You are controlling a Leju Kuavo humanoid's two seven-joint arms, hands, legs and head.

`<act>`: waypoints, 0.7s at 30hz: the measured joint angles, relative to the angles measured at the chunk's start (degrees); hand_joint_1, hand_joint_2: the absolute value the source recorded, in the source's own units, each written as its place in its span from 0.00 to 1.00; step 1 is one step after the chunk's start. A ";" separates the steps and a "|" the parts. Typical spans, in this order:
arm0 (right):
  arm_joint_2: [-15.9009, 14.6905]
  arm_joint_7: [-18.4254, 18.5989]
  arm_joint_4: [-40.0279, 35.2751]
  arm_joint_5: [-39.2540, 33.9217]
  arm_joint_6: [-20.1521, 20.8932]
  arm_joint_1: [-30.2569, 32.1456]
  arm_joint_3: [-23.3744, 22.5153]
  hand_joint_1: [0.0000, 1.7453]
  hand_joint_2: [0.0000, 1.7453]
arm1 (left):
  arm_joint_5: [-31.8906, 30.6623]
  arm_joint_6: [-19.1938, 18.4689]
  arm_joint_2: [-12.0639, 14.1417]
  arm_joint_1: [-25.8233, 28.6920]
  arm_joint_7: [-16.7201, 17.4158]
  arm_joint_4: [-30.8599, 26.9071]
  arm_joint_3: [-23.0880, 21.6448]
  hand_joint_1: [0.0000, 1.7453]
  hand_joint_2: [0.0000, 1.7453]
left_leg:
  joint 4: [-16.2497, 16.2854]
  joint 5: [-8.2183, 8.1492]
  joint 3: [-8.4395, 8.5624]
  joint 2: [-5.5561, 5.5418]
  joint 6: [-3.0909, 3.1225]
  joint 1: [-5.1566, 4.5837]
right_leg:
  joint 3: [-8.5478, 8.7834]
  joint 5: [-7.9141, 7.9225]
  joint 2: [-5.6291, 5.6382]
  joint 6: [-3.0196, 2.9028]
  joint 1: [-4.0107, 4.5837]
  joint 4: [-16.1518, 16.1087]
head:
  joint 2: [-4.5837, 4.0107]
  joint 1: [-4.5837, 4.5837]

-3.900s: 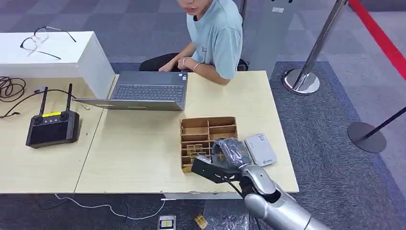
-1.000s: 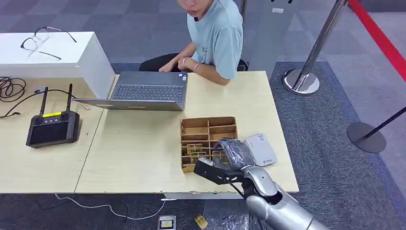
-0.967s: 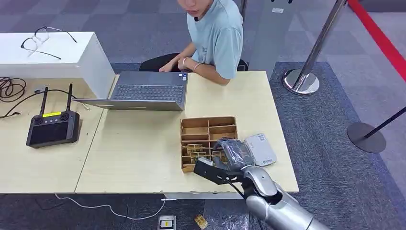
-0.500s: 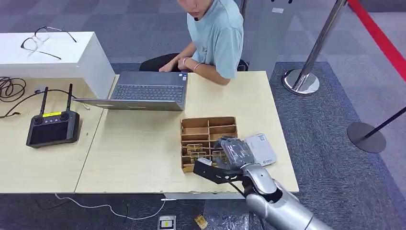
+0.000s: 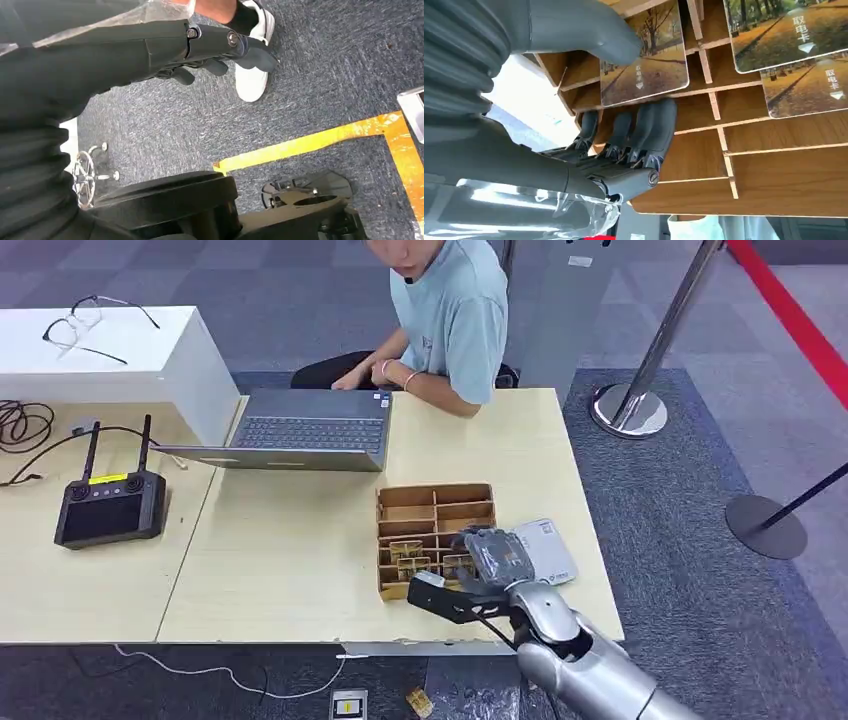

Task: Pass the card to the sensor for recognition and then transmit it.

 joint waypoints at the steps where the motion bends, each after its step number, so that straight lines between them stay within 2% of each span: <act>1: -0.02 0.00 0.04 0.00 0.00 -0.10 0.00 1.00 1.00 | 0.00 0.00 0.00 0.00 0.00 0.00 0.00 0.00 1.00 | 0.00 0.00 0.01 0.00 0.00 0.00 | 0.00 0.00 0.00 0.00 0.00 0.00 | 0.00 0.00; 21: 0.02 -0.57 0.57 -0.11 -2.16 -0.16 0.02 1.00 1.00 | 0.00 0.02 -0.11 0.00 -0.22 0.00 -0.48 0.00 1.00 | 0.01 0.00 0.01 0.00 0.00 0.00 | 0.00 0.00 0.00 0.00 0.00 0.00 | 0.00 0.00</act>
